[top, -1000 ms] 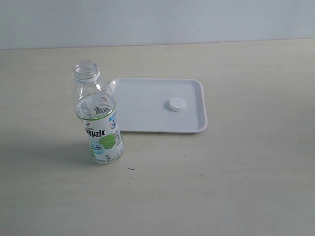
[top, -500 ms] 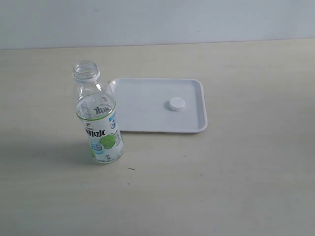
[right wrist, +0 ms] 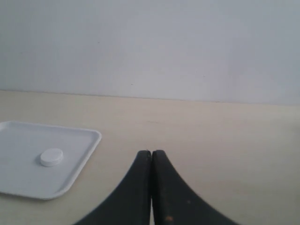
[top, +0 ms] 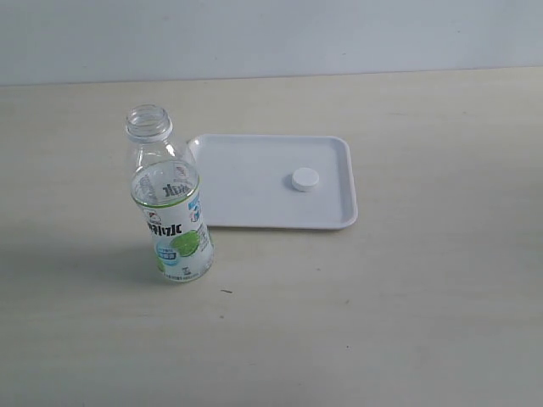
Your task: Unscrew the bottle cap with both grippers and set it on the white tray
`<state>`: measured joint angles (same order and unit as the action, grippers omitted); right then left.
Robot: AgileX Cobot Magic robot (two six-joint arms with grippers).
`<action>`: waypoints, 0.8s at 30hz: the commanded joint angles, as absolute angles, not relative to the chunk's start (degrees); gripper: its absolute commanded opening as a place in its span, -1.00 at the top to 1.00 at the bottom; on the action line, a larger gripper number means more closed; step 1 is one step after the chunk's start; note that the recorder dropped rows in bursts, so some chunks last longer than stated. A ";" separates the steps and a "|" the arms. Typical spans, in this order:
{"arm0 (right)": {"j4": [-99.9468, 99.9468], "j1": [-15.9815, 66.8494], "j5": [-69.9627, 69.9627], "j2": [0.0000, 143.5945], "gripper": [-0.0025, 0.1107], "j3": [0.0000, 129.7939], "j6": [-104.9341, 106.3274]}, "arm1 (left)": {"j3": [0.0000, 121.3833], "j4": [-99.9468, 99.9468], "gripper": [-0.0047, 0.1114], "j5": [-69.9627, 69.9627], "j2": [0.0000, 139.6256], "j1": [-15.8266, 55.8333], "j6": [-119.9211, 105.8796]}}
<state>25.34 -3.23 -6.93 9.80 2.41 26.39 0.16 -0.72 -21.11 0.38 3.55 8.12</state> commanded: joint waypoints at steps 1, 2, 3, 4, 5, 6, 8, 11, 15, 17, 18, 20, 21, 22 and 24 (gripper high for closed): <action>8.79 -5.24 -4.00 7.73 0.96 0.00 5.41 | 0.00 -0.54 0.92 -20.50 0.00 3.45 7.86; 6.03 -5.26 -4.31 7.41 0.96 0.00 1.97 | 0.00 -0.54 0.92 -20.50 0.00 3.45 7.86; 2.92 -5.36 -4.69 6.90 0.96 0.00 -1.61 | 0.00 -0.54 0.92 -20.50 0.00 3.45 7.86; 0.30 -5.36 -4.69 6.47 0.96 0.00 -3.77 | 0.00 -0.54 0.92 -20.50 0.00 3.45 7.86; -0.94 -5.36 -4.86 6.10 0.96 0.00 -4.72 | 0.00 -0.54 0.92 -20.50 0.00 3.45 7.86; -1.07 -5.49 -6.58 5.77 0.96 0.00 -4.74 | 0.00 -0.54 0.92 -20.50 0.00 3.45 7.86; -1.07 -5.49 -8.12 5.02 0.96 0.00 -4.74 | 0.00 -0.54 0.92 -20.50 0.00 3.45 7.86; -1.16 -5.49 -10.10 3.74 0.96 0.00 -4.57 | 0.00 -0.54 0.92 -20.50 0.00 3.45 7.86; -3.17 -5.49 -13.26 1.33 0.96 0.00 -4.57 | 0.00 -0.54 0.92 -20.50 0.00 3.45 7.86; -3.60 -5.49 -14.88 0.12 0.96 0.00 -4.41 | 0.00 -0.54 0.92 -20.50 0.00 3.45 7.86; -3.60 -5.49 -15.46 0.00 0.96 0.00 -4.09 | 0.00 -0.54 0.92 -20.50 0.00 3.45 7.86; -3.60 -5.49 -16.43 0.00 0.96 0.00 -1.55 | 0.00 -0.54 0.92 -20.50 0.00 3.45 7.86; -3.60 -5.49 -16.43 0.00 0.96 0.00 -0.40 | 0.00 -0.54 0.92 -20.50 0.00 3.45 7.86; -3.60 -5.49 -16.43 0.00 0.96 0.00 0.60 | 0.00 -0.54 0.92 -20.50 0.00 3.45 7.86; -3.60 -5.49 -16.43 0.00 0.96 0.00 0.85 | 0.00 -0.54 0.92 -20.50 0.00 3.45 7.86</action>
